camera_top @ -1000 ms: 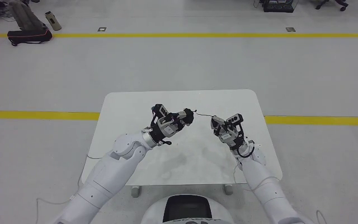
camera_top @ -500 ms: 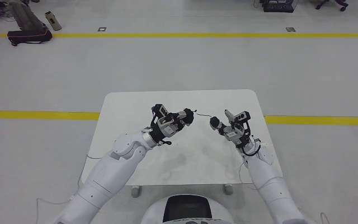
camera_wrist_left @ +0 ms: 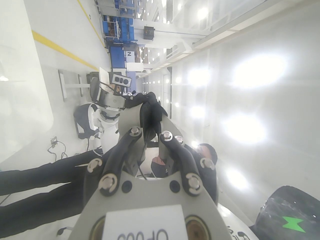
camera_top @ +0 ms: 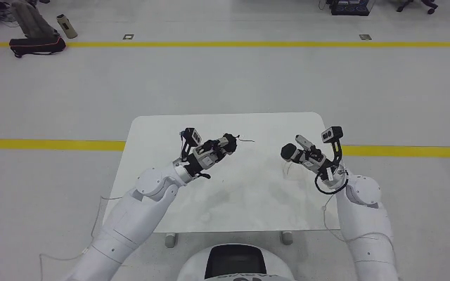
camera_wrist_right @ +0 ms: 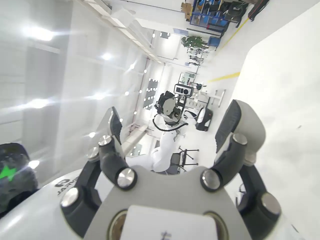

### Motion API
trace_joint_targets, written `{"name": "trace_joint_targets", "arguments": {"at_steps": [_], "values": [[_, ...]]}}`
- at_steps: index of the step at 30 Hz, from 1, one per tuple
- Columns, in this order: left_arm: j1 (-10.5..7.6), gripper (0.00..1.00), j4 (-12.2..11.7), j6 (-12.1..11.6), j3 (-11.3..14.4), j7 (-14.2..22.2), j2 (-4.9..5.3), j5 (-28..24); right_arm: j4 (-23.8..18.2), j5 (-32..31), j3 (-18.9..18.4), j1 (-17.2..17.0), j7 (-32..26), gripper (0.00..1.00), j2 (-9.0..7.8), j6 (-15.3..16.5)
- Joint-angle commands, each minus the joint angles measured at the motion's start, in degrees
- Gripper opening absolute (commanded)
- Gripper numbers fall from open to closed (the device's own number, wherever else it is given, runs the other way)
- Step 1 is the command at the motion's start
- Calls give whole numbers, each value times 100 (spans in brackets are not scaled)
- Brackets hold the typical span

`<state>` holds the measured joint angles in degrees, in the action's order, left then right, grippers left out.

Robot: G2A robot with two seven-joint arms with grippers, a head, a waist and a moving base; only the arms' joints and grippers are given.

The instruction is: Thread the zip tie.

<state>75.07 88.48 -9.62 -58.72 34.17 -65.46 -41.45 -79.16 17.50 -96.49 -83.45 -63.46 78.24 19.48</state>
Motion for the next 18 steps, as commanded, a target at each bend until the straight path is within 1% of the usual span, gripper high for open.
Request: {"name": "trace_joint_targets", "arguments": {"at_steps": [1, 7, 9, 10, 13, 15, 17, 18], "values": [[8, 0, 6, -1, -3, -12, 0, 3, -9, -4, -2, -9, 8, 100, 7, 0], [8, 0, 6, -1, -3, -12, 0, 3, -9, -4, -2, -9, 8, 100, 7, 0], [14, 0, -16, -38, 11, -184, -2, 207, -250, -547, -16, -22, 235, 100, -24, 0], [6, 0, -48, -94, 19, -310, -2, 413, -392, -791, -11, -71, 381, 100, -35, 0], [-25, 0, -144, -238, 66, -570, -8, 899, -630, -1231, -49, -152, 629, 100, -66, 0], [-68, 0, -272, -289, 135, -736, -14, 1324, -717, -1470, -69, -206, 781, 100, -89, 0], [-97, 0, -393, -309, 212, -873, -29, 1596, -795, -1857, -83, -243, 983, 100, -120, 0], [-98, 0, -429, -326, 232, -955, -39, 1615, -833, -1971, -63, -256, 1066, 100, -130, 0]]}}
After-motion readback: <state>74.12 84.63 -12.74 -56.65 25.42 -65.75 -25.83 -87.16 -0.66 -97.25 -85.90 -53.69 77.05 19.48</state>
